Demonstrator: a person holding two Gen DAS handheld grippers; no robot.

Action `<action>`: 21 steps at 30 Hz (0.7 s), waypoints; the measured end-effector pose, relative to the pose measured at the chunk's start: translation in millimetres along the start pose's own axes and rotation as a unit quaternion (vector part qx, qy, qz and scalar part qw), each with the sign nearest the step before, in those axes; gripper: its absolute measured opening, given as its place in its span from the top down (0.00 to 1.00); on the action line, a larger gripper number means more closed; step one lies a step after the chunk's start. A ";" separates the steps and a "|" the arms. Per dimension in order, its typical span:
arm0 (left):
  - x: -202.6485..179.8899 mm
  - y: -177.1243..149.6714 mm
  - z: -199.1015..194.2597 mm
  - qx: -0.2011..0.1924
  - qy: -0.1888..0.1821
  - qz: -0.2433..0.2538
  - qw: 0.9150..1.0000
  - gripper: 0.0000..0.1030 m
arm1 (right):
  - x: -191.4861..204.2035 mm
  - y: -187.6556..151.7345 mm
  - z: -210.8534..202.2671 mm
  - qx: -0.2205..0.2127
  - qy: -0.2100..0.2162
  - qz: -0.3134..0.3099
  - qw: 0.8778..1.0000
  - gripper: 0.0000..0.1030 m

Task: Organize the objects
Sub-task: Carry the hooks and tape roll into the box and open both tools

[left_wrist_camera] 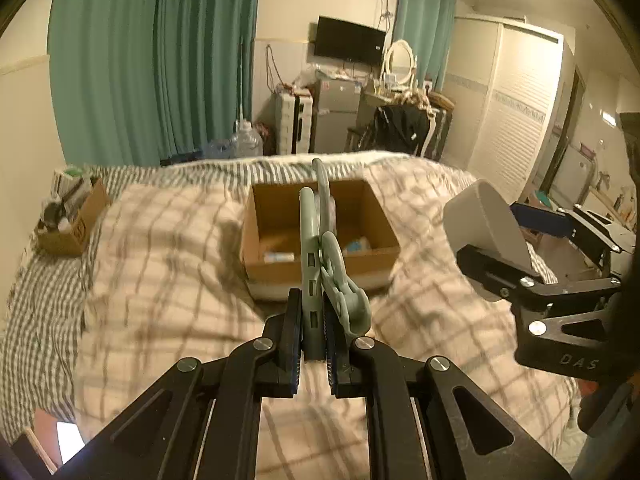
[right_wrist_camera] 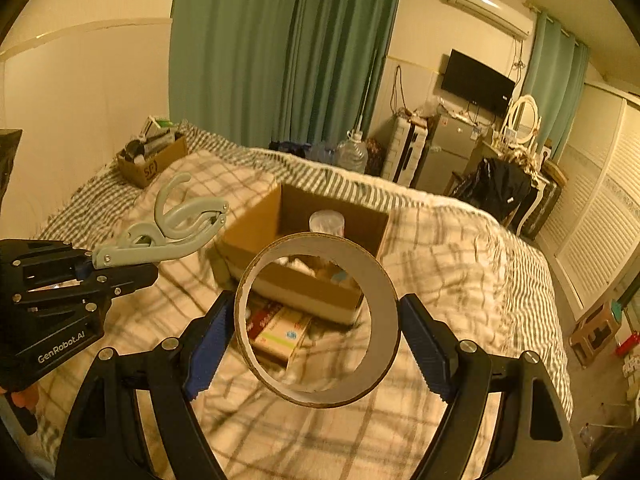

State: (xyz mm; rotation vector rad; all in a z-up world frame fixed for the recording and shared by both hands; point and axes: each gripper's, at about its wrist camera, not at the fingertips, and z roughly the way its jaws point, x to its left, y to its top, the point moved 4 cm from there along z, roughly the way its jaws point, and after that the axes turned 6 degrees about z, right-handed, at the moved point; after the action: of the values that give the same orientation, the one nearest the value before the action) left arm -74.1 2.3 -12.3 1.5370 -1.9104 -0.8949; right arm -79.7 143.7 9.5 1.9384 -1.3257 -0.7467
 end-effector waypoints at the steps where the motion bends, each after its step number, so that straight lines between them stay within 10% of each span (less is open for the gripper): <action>1: 0.1 4.7 -0.3 -0.003 0.001 0.000 1.000 0.91 | 0.1 7.5 2.7 -0.003 0.001 0.000 1.000 0.21; 21: 26.3 88.5 134.7 0.012 0.017 0.011 1.000 0.91 | -36.9 93.0 155.1 0.026 -0.007 0.029 0.999 0.22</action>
State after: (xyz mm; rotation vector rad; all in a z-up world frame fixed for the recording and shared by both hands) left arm -236.0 11.3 -31.3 1.5327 -1.9177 -0.8343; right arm -262.0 122.5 -10.1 1.9303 -1.4171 -0.7036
